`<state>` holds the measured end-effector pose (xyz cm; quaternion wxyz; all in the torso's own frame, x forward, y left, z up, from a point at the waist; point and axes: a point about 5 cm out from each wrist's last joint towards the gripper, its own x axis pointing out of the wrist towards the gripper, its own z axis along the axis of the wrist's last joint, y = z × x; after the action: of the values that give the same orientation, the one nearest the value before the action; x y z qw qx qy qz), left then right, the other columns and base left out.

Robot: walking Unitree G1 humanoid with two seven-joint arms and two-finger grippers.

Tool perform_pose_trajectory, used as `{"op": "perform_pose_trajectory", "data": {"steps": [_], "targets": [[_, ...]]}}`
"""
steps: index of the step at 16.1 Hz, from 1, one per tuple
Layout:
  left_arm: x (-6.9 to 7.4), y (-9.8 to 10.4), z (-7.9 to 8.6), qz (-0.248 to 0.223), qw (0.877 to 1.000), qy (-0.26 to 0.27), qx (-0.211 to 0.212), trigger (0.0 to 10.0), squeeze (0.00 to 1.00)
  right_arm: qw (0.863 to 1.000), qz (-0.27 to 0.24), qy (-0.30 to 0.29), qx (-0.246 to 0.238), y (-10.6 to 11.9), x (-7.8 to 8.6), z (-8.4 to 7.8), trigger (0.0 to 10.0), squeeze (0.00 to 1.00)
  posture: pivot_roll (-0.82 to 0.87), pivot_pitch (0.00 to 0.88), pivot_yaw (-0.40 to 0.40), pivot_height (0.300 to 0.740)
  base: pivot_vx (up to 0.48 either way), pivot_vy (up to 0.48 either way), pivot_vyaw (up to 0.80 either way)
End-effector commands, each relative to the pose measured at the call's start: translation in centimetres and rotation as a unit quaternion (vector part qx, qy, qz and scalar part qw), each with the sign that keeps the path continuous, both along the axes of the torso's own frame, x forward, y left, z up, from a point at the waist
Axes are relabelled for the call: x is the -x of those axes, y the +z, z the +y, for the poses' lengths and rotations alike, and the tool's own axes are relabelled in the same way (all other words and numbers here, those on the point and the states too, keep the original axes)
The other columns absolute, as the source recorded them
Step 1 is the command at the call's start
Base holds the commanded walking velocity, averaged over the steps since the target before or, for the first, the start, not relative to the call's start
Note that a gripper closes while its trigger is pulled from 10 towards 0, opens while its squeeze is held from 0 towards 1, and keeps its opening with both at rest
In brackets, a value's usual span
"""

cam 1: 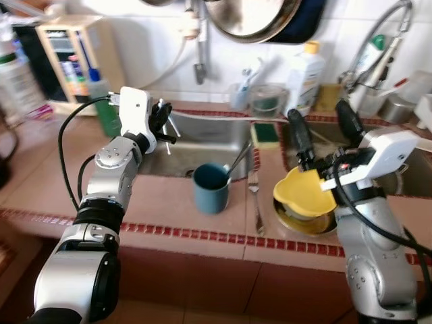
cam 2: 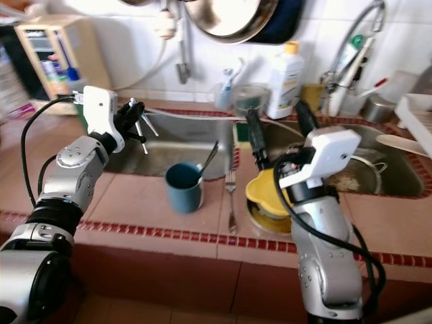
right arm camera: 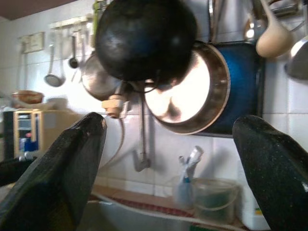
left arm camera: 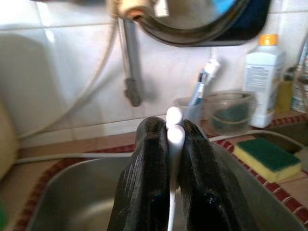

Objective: Kitchen organization

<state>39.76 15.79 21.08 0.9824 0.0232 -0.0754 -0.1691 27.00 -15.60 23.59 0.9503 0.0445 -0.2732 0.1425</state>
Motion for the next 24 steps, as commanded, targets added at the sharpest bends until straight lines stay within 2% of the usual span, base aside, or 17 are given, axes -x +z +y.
{"op": "perform_pose_trajectory", "data": {"steps": [1, 5, 7, 15, 16, 17, 18, 21, 23, 24], "targets": [[-0.1, 0.6, -0.2, -0.008, 1.0, -0.004, 0.0, 10.0, 0.0, 1.0, -0.008, -0.001, 0.003, 0.6, 0.1, -0.2, 10.0, 0.0, -0.22, 0.0, 0.06, 0.74, 0.382, 0.0, 0.0], [-0.1, 0.7, -0.1, -0.005, 1.0, -0.004, 0.001, 10.0, 0.0, 1.0, -0.008, 0.0, 0.004, 0.7, 0.1, -0.1, 10.0, 0.0, -0.22, 0.0, 0.061, 0.74, 0.368, 0.0, 0.0], [0.0, 0.6, -0.2, -0.012, 1.0, -0.004, 0.013, 10.0, 0.0, 1.0, -0.008, 0.001, 0.004, 0.7, 0.1, -0.1, 10.0, 0.0, -0.22, 0.0, 0.061, 0.74, 0.0, 0.0, 0.0], [0.0, 0.0, 0.0, 0.001, 1.0, 0.01, -0.009, 10.0, 0.0, 1.0, 0.007, -0.004, -0.008, 0.8, -0.2, -0.2, 10.0, 0.0, -0.22, 0.0, 0.058, 0.74, 0.0, 0.0, 0.0], [-0.1, -0.2, 0.0, 0.006, 1.0, 0.016, -0.022, 10.0, 0.0, 1.0, 0.024, -0.006, -0.005, 0.6, -0.3, -0.4, 10.0, 0.0, -0.22, 0.0, 0.057, 0.74, 0.0, 0.0, 0.0], [-0.1, -0.4, 0.0, 0.009, 0.999, 0.021, -0.029, 10.0, 0.0, 0.997, 0.07, -0.018, 0.002, -0.2, -0.8, -1.0, 10.0, 0.0, -0.22, 0.004, 0.059, 0.74, 0.0, 0.0, 0.0], [-0.1, -0.4, 0.0, 0.01, 0.999, 0.021, -0.03, 10.0, 0.0, 0.996, 0.083, -0.024, 0.004, -0.4, -0.9, -1.3, 10.0, 0.0, -0.22, 0.004, 0.059, 0.74, 0.0, 0.0, 0.0], [-0.2, -0.9, 0.1, 0.017, 0.998, 0.03, -0.052, 10.0, 0.0, 0.98, 0.192, -0.047, 0.017, -2.1, -1.2, -3.5, 10.0, 0.0, -0.23, 0.016, 0.068, 0.74, 0.0, 0.0, 0.0], [-0.2, -0.9, 0.0, 0.017, 0.998, 0.03, -0.059, 10.0, 0.0, 0.972, 0.227, -0.048, 0.018, -2.4, -0.8, -4.3, 10.0, 0.0, -0.24, 0.022, 0.072, 0.74, 0.0, 0.0, 0.0], [-0.2, -0.9, 0.0, 0.017, 0.998, 0.03, -0.059, 10.0, 0.0, 0.969, 0.241, -0.04, 0.04, -2.4, -0.6, -4.6, 10.0, 0.0, -0.25, 0.025, 0.072, 0.74, 0.0, 0.0, 0.0]]}}
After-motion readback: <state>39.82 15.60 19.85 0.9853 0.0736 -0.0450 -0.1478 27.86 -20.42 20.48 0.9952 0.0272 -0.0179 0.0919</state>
